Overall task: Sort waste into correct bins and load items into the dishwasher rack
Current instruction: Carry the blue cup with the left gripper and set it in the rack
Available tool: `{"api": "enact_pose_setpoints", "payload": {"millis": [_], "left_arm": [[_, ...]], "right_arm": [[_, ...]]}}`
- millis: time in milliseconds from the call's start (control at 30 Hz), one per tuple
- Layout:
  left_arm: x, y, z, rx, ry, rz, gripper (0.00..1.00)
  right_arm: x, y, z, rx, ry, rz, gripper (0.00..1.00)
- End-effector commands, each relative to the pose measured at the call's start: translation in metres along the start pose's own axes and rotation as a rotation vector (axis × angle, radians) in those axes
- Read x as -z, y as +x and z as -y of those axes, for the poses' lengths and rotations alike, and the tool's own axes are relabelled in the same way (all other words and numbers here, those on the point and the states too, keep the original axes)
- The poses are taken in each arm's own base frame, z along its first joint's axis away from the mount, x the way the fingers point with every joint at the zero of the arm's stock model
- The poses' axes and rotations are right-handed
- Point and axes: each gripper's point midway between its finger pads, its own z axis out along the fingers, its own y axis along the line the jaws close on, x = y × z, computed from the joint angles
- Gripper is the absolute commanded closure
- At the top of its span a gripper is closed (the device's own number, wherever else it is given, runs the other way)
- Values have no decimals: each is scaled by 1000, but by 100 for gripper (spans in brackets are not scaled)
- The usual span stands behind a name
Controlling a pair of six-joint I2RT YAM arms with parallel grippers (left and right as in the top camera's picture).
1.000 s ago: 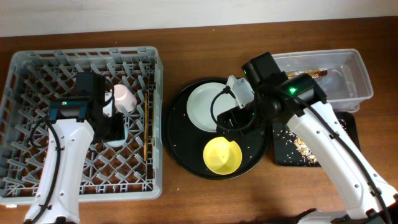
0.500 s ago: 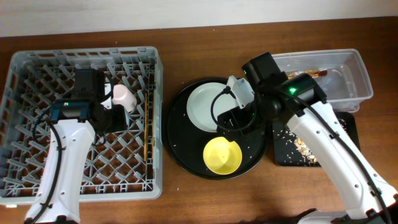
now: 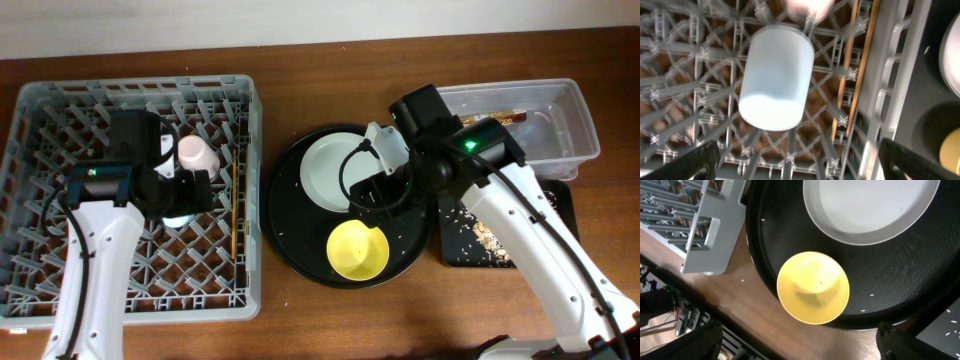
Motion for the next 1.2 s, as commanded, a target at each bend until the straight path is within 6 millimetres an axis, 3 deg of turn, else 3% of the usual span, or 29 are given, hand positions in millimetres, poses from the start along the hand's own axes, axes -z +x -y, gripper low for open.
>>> {"api": "enact_pose_setpoints", "payload": {"millis": [0, 167, 267, 333, 400, 500, 600, 833, 933, 1000, 1033, 1067, 1133, 1167], "left_arm": [[-3, 14, -1, 1, 3, -51, 1], [-32, 18, -1, 2, 1, -40, 1], [-47, 8, -15, 18, -79, 23, 1], [-47, 0, -21, 44, -111, 58, 1], [-49, -5, -12, 78, -52, 78, 6], [-57, 3, -7, 74, -23, 50, 10], [-59, 7, -13, 73, -61, 44, 23], [-59, -2, -12, 76, -55, 78, 24], [-55, -19, -15, 85, -64, 149, 26], [-36, -39, -14, 92, -60, 223, 44], [-15, -54, -7, 92, -18, 281, 66], [-3, -59, -7, 93, -13, 304, 73], [16, -60, -8, 95, -13, 325, 100], [16, -52, -9, 105, -15, 299, 100]], "right_arm": [[-2, 3, -2, 7, 2, -13, 1], [-7, 10, 0, -2, 4, -43, 1], [-13, 14, 2, -7, 4, -59, 1], [-14, 11, 2, -2, 4, -44, 1], [-14, 7, 2, 2, 3, -30, 1], [-14, 6, 2, 4, 3, -25, 1], [-14, 6, 3, 4, 4, -24, 1], [-14, 3, 5, 7, 15, -13, 1], [-14, 3, 5, 7, 15, -13, 1], [-14, 3, 5, 7, 15, -13, 1], [-14, 3, 5, 7, 15, -13, 1], [-14, 3, 5, 7, 15, -13, 1], [-14, 3, 5, 7, 15, -13, 1], [-14, 3, 5, 7, 15, -13, 1]]}}
